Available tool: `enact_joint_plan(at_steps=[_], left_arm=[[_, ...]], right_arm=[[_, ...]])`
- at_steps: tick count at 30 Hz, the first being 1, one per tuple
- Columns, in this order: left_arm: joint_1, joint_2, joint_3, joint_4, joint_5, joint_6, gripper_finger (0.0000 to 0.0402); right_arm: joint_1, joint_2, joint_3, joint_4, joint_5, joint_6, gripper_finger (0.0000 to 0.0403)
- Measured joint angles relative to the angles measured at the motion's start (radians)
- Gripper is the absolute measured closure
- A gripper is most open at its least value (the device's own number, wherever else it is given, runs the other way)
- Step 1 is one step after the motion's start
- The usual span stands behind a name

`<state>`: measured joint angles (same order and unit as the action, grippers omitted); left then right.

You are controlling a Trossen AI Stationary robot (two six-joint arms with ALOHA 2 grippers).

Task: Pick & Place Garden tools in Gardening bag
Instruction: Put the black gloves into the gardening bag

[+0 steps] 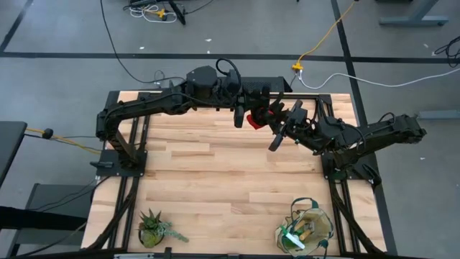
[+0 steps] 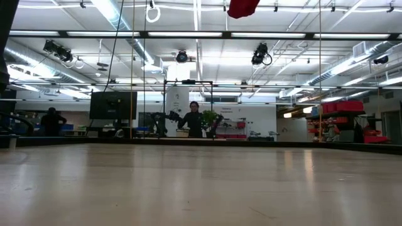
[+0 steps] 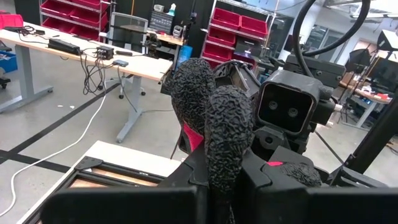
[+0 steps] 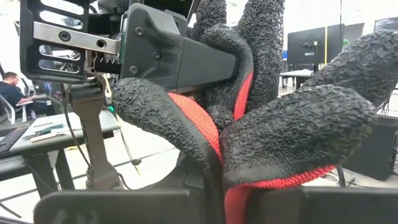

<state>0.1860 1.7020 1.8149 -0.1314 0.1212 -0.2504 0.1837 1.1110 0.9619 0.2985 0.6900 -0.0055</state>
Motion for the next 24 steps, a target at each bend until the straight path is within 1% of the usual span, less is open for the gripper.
enact_joint_plan(at_steps=[8,12,15,24], left_arm=[[0.0,0.0,0.0,0.0,0.022,0.0,0.0366],[0.0,0.0,0.0,0.0,0.017,0.0,0.0348],[0.0,0.0,0.0,0.0,0.014,0.0,0.0321],[0.0,-0.001,0.0,-0.005,0.015,0.0,0.0207]], right_arm=[[0.0,0.0,0.0,0.0,-0.002,0.0,0.0364],[0.0,0.0,0.0,0.0,-0.002,-0.001,0.0364],[0.0,0.0,0.0,0.0,-0.002,-0.001,0.0364],[0.0,0.0,0.0,0.001,-0.002,-0.01,0.0364]])
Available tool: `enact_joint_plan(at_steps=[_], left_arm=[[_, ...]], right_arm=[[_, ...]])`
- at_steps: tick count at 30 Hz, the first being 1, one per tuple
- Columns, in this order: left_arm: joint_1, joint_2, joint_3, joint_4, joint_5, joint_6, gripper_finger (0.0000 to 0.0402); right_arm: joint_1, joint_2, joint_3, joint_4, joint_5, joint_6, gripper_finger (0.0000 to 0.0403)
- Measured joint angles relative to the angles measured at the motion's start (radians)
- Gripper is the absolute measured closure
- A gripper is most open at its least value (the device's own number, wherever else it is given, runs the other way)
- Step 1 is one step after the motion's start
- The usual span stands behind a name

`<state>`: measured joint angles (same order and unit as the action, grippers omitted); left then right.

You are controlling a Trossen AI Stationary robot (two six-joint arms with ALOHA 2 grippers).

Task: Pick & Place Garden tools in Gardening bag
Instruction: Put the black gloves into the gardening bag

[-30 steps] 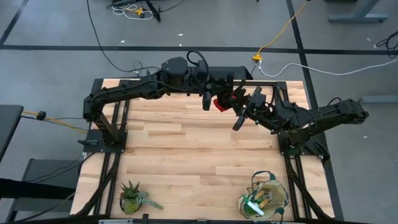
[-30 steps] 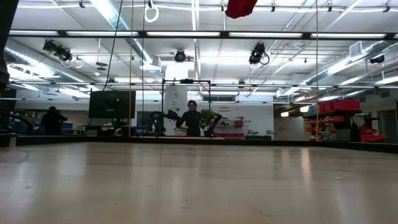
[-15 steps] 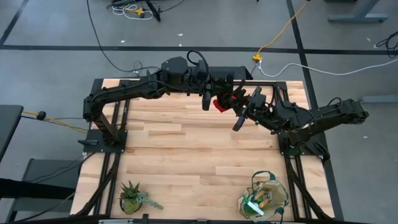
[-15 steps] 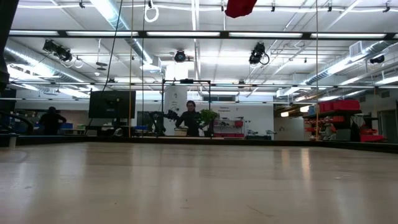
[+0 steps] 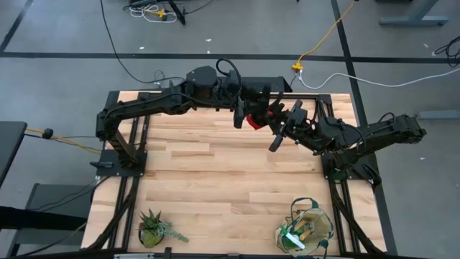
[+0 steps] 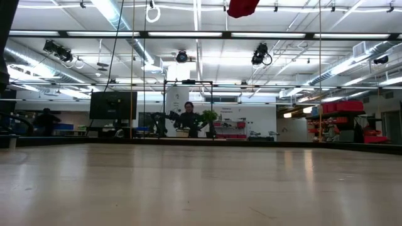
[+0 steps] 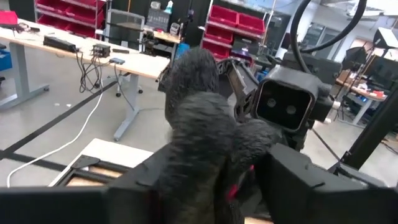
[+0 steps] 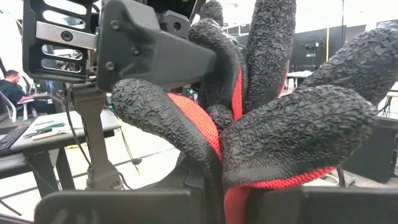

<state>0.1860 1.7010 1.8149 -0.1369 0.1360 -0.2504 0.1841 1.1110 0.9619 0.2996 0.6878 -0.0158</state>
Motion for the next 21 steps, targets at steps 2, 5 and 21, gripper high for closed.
enact_joint_plan(at_steps=[2,5,21], left_arm=[[0.0,-0.005,0.0,-0.02,0.0,0.001,0.0188],[0.0,-0.011,-0.001,-0.044,0.0,0.0,0.0171],[0.002,-0.05,-0.001,-0.08,0.026,0.012,0.0166]], right_arm=[[0.0,0.0,0.0,0.0,0.0,0.0,0.0364],[0.0,0.0,0.0,0.0,0.0,0.0,0.0364],[0.003,-0.012,0.0,0.001,-0.016,0.002,0.0364]])
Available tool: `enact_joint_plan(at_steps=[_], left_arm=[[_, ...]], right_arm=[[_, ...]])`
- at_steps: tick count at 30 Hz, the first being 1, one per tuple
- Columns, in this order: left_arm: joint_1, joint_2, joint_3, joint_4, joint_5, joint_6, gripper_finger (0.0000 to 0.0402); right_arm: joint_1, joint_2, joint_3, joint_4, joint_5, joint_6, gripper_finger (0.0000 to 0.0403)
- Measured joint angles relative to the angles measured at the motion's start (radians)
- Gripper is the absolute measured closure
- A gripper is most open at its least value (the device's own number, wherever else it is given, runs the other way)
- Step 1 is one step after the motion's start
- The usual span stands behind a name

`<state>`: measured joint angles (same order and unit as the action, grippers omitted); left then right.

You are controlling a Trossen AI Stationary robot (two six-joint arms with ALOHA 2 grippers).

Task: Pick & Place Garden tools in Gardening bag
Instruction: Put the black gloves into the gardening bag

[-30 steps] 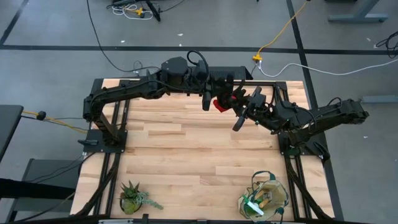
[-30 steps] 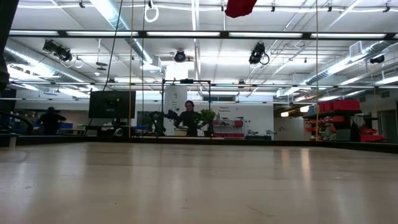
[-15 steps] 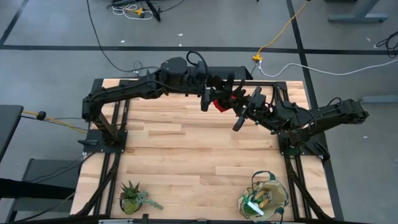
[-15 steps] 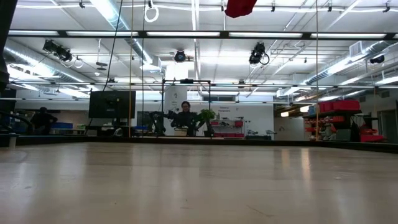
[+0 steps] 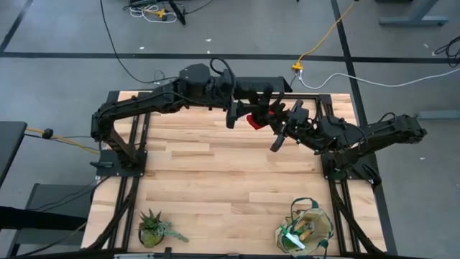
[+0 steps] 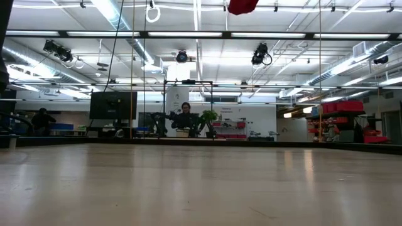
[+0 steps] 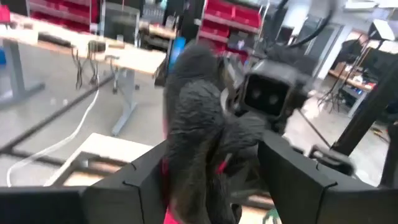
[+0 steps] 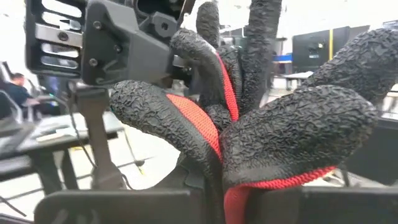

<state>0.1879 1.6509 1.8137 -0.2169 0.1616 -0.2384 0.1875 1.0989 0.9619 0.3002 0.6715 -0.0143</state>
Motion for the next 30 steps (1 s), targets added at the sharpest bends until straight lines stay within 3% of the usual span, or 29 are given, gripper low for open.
enact_joint_plan(at_steps=[8,25,30], left_arm=[[-0.001,-0.078,0.0,-0.054,0.001,0.026,0.0166],[-0.01,-0.115,0.001,-0.098,-0.003,0.041,0.0166],[-0.025,-0.128,0.001,-0.096,0.026,0.04,0.017]], right_arm=[[0.0,-0.069,0.0,-0.004,-0.087,0.002,0.0364],[0.002,-0.125,0.0,-0.037,-0.094,0.0,0.0364],[0.016,-0.146,0.0,-0.05,-0.179,0.006,0.0364]])
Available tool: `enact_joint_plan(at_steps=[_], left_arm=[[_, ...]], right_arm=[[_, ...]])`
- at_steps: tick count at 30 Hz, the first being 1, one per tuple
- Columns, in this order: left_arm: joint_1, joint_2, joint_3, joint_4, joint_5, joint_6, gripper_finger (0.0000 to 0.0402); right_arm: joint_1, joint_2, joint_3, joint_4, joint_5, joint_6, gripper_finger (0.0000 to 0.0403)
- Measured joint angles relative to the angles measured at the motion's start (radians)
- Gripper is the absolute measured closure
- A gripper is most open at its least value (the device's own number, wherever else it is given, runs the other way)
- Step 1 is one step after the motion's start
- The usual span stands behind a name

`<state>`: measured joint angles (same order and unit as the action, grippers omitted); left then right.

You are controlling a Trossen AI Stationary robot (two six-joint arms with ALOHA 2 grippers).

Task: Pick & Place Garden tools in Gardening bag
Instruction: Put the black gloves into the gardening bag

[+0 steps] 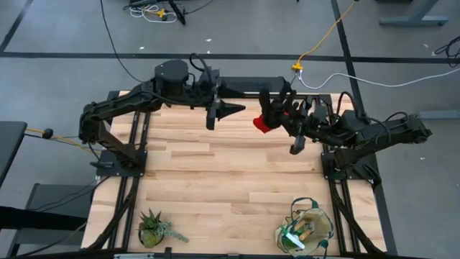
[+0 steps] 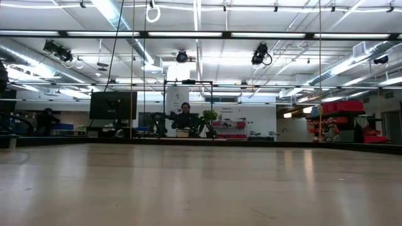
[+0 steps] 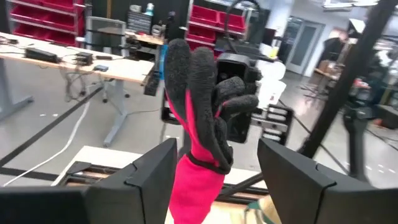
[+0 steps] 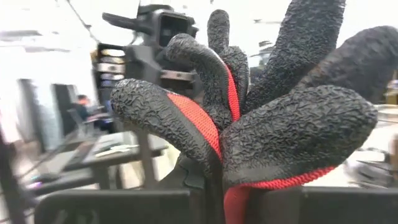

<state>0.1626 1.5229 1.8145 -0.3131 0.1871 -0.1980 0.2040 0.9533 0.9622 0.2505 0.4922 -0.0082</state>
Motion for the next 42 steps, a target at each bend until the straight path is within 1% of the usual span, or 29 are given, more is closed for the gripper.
enact_joint_plan(at_steps=[3,6,9,17,23,26,30,37,42], left_arm=[[-0.011,-0.012,0.0,-0.006,0.022,0.0,0.0187],[-0.027,-0.023,0.0,-0.014,0.027,0.001,0.0216],[-0.039,-0.028,0.0,-0.009,0.027,0.001,0.0248],[-0.04,-0.036,0.0,-0.019,0.012,-0.004,0.0341],[-0.04,-0.035,0.0,-0.024,0.013,0.001,0.0394],[-0.04,-0.036,0.0,-0.035,-0.002,0.015,0.0395],[-0.043,-0.068,0.0,-0.113,-0.038,0.052,0.0397],[-0.045,-0.179,0.0,-0.253,-0.061,0.077,0.0398],[-0.056,-0.26,0.0,-0.346,-0.124,0.113,0.0399]], right_arm=[[0.012,-0.023,0.0,-0.019,-0.071,0.003,0.0364],[0.02,-0.049,0.0,-0.051,-0.137,0.034,0.0364],[0.024,-0.073,0.0,-0.098,-0.178,0.053,0.0364],[0.03,-0.13,0.0,-0.181,-0.179,0.054,0.0364],[0.03,-0.157,0.0,-0.213,-0.199,0.079,0.0364],[0.03,-0.166,0.0,-0.218,-0.221,0.09,0.0364],[0.03,-0.174,0.0,-0.22,-0.236,0.105,0.0364],[0.03,-0.187,0.0,-0.252,-0.258,0.133,0.0369],[0.03,-0.196,0.0,-0.283,-0.258,0.146,0.0369]])
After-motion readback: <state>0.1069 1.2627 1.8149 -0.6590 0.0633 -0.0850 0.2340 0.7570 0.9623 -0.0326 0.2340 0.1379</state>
